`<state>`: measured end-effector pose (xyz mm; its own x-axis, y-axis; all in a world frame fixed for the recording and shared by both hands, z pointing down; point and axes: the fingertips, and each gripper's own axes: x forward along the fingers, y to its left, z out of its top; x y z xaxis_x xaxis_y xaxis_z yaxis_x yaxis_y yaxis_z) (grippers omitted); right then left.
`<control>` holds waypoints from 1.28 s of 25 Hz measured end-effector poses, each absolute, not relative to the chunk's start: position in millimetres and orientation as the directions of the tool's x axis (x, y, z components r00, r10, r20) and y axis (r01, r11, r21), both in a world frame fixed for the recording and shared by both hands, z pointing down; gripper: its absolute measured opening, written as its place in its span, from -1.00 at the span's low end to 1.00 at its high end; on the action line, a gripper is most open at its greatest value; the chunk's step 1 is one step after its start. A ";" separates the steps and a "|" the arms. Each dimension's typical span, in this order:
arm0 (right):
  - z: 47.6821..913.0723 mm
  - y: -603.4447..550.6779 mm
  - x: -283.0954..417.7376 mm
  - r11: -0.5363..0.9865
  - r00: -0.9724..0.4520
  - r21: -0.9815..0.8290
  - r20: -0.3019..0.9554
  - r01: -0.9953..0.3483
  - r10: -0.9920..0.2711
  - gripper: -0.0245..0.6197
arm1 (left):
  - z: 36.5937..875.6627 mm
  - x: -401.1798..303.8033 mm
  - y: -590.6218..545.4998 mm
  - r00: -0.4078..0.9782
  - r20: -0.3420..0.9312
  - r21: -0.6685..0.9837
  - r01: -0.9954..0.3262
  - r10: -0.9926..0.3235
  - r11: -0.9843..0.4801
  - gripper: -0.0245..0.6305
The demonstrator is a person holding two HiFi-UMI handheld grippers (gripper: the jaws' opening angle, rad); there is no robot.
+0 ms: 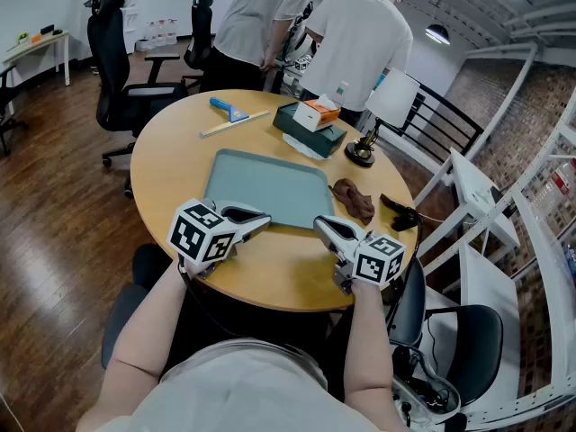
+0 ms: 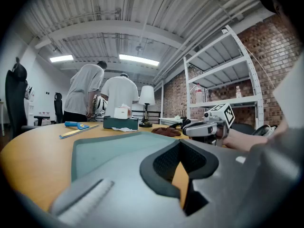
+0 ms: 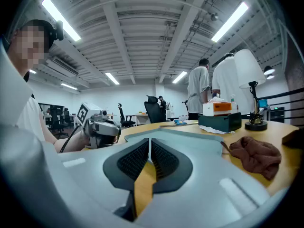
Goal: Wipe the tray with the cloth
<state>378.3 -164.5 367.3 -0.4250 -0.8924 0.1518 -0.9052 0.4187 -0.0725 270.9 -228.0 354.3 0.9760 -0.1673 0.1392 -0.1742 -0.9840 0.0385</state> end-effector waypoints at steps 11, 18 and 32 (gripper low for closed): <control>366.6 -166.6 379.7 0.417 -0.423 -0.069 0.149 -0.906 -0.894 -0.92 | 353.5 272.7 -230.1 0.977 0.134 0.034 -0.172 -0.166 -0.985 -0.93; 366.2 -166.5 380.3 0.418 -0.424 -0.070 0.147 -0.906 -0.894 -0.92 | 353.0 273.4 -230.0 0.977 0.136 0.032 -0.172 -0.167 -0.984 -0.92; 364.7 -165.5 379.3 0.420 -0.425 -0.070 0.147 -0.905 -0.893 -0.92 | 351.2 272.2 -228.8 0.976 0.137 0.032 -0.174 -0.168 -0.984 -0.92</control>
<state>379.3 -165.5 364.7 -0.4254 -0.8930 0.1466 -0.9050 0.4197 -0.0697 272.2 -228.8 351.2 0.9762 -0.1679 0.1371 -0.1737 -0.9843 0.0316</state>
